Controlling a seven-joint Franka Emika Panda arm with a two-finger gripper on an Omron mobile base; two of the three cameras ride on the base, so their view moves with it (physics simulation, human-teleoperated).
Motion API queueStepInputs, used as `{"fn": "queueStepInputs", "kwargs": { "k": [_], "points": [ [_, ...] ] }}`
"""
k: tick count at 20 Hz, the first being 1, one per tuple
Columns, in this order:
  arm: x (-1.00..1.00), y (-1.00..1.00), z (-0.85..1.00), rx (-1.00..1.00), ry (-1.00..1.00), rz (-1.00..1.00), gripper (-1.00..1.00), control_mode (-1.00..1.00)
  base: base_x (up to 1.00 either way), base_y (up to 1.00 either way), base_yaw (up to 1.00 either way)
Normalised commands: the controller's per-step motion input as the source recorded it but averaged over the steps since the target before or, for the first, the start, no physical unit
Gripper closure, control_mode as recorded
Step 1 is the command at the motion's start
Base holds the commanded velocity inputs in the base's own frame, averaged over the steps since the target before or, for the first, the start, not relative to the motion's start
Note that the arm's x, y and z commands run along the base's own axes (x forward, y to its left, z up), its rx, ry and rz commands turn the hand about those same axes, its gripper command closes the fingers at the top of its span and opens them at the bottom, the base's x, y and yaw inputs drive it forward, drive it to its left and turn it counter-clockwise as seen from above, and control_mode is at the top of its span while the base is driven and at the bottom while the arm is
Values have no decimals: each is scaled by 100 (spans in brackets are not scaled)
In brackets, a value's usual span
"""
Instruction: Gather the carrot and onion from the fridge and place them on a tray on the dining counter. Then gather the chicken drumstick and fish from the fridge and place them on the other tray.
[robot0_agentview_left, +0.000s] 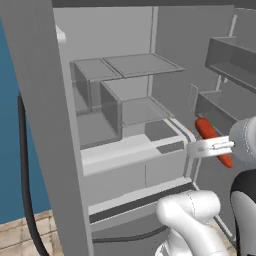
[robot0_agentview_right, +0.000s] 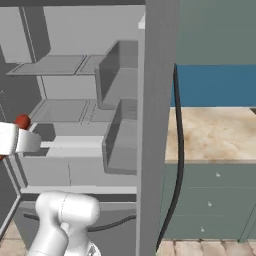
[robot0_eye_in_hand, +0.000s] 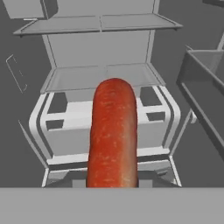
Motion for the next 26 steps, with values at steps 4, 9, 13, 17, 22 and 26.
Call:
{"fn": "queueStepInputs", "kwargs": {
  "k": [4,9,13,17,22,26],
  "points": [
    [0,0,0,0,0,0,100,100,-53,11,-39],
    [0,0,0,0,0,0,100,100,-63,5,-48],
    [0,0,0,0,0,0,100,100,-70,8,-53],
    [0,0,0,0,0,0,100,100,-66,9,-59],
    [0,0,0,0,0,0,100,100,-63,1,-59],
    [0,0,0,0,0,0,100,100,-62,0,-58]
  ]
}}
